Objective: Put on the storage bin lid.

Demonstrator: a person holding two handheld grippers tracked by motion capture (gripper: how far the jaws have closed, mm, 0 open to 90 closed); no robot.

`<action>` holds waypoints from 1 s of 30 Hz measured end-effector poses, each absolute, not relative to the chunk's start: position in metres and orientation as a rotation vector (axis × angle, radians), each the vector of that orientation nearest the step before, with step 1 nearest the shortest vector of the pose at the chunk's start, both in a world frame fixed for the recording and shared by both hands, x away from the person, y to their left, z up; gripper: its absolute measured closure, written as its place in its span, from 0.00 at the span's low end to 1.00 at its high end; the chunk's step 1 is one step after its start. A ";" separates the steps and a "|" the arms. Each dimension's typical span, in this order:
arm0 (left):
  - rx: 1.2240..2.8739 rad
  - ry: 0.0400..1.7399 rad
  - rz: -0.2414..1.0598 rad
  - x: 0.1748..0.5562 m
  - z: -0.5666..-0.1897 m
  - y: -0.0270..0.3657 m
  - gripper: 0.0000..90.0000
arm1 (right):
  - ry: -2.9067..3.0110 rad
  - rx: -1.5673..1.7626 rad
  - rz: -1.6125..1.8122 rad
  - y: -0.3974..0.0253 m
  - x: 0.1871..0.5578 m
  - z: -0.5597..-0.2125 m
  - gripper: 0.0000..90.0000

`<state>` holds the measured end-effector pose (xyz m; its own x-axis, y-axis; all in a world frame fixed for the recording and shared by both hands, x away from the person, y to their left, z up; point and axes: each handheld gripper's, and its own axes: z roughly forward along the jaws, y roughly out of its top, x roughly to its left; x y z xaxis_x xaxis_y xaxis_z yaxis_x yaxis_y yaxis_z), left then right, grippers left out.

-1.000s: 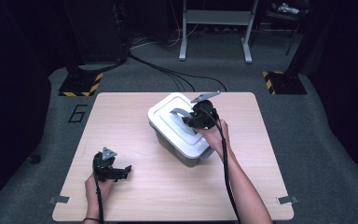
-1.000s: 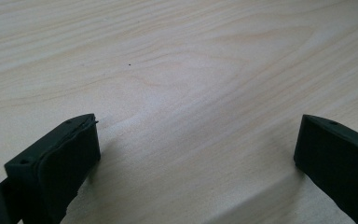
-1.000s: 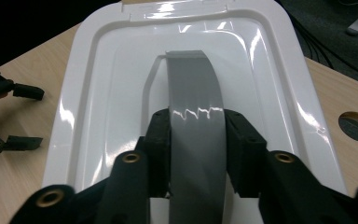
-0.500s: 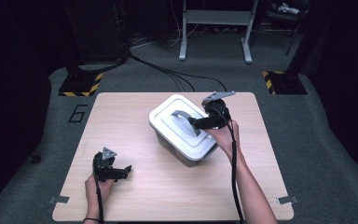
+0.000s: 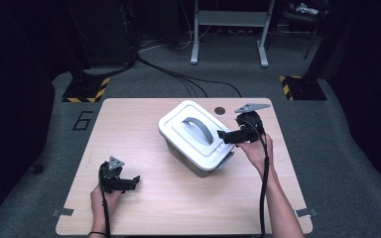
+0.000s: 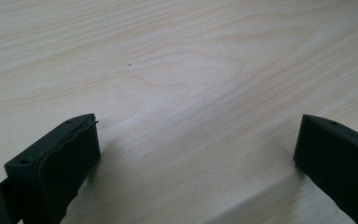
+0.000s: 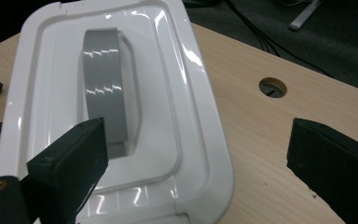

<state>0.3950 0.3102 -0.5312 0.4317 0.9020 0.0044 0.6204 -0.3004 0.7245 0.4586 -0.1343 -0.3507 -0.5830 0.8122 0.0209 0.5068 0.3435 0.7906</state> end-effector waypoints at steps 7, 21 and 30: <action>2.031 1.279 0.553 0.395 -0.531 0.310 0.00 | 2.193 1.206 1.088 -0.162 0.442 -0.362 0.02; 2.042 1.276 0.551 0.395 -0.531 0.310 0.00 | 2.119 1.403 1.031 -0.220 0.397 -0.439 0.00; 2.042 1.276 0.551 0.395 -0.531 0.310 0.00 | 2.127 1.518 0.940 -0.234 0.386 -0.511 0.00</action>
<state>0.3955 0.3100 -0.5307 0.4353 0.9002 0.0068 0.6228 -0.3066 0.7198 0.3856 -0.2339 -0.5112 -0.3565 0.9304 0.0847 0.6889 0.2005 0.6966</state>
